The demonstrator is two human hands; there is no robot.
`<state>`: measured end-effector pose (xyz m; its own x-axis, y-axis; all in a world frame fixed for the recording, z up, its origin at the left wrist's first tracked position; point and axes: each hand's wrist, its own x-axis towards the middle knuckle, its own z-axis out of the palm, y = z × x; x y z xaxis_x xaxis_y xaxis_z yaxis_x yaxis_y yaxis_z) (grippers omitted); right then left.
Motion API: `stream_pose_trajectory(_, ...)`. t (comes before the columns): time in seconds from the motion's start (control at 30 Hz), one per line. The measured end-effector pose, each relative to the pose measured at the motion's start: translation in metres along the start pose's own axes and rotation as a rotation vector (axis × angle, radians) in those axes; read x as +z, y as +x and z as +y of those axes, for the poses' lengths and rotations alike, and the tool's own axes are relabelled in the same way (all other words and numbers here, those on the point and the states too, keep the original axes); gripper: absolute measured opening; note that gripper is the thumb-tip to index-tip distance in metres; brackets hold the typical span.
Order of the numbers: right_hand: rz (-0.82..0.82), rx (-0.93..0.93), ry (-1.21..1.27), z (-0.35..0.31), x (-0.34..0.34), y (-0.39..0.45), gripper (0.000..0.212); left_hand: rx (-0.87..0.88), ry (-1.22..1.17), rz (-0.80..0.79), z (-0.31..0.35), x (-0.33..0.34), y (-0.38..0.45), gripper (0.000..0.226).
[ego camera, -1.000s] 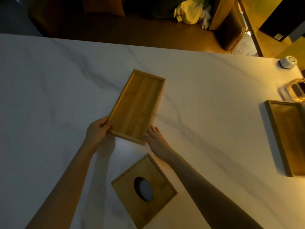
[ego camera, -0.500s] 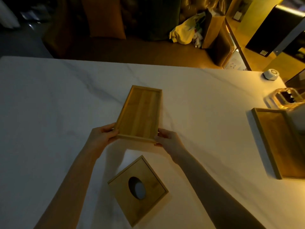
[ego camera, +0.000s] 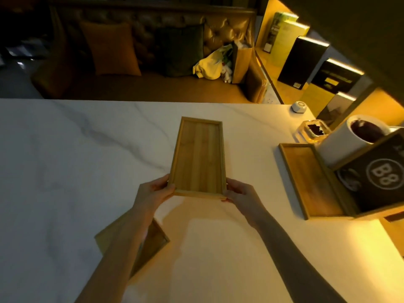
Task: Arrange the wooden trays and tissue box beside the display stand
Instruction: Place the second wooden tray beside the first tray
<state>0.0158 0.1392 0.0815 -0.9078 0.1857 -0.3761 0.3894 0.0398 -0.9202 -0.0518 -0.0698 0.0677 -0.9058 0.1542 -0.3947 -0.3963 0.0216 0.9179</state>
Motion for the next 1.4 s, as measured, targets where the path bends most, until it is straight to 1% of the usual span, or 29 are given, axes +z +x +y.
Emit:
stream_pose_trajectory(0.07, 0.014, -0.009, -0.017, 0.007, -0.022, -0.010, 0.035, 0.012, 0.010, -0.002, -0.006, 0.023, -0.007, 0.037)
stream_pose_trajectory(0.17, 0.048, -0.013, -0.036, 0.019, -0.056, -0.022, 0.034, 0.041, -0.001, -0.072, -0.014, 0.062, -0.020, 0.033)
stream_pose_trajectory(0.27, 0.075, 0.034, -0.054, 0.028, -0.073, -0.025, 0.034, 0.033, 0.026, -0.099, -0.021, 0.083, -0.025, 0.033)
stream_pose_trajectory(0.43, 0.109, 0.070, -0.089, 0.045, -0.119, -0.033, 0.033, -0.010, 0.036, -0.095, -0.037, 0.132, -0.033, 0.028)
stream_pose_trajectory(0.67, 0.123, 0.115, -0.140, 0.067, -0.168, -0.032, 0.033, -0.007, 0.089, -0.069, -0.061, 0.184, -0.033, 0.030)
stream_pose_trajectory(0.93, 0.080, 0.139, -0.182, 0.080, -0.193, -0.020, 0.033, -0.067, 0.062, -0.006, -0.078, 0.211, -0.030, 0.036)
stream_pose_trajectory(1.1, 0.059, 0.155, -0.155, 0.087, -0.200, -0.014, 0.034, -0.085, 0.080, 0.019, -0.082, 0.219, -0.024, 0.036)
stream_pose_trajectory(1.27, 0.086, 0.128, -0.158, 0.092, -0.204, -0.010, 0.036, -0.081, 0.124, 0.057, -0.081, 0.230, -0.019, 0.037)
stream_pose_trajectory(1.4, 0.115, 0.147, -0.236, 0.099, -0.198, -0.004, 0.039, -0.080, 0.146, 0.071, -0.085, 0.231, -0.014, 0.037)
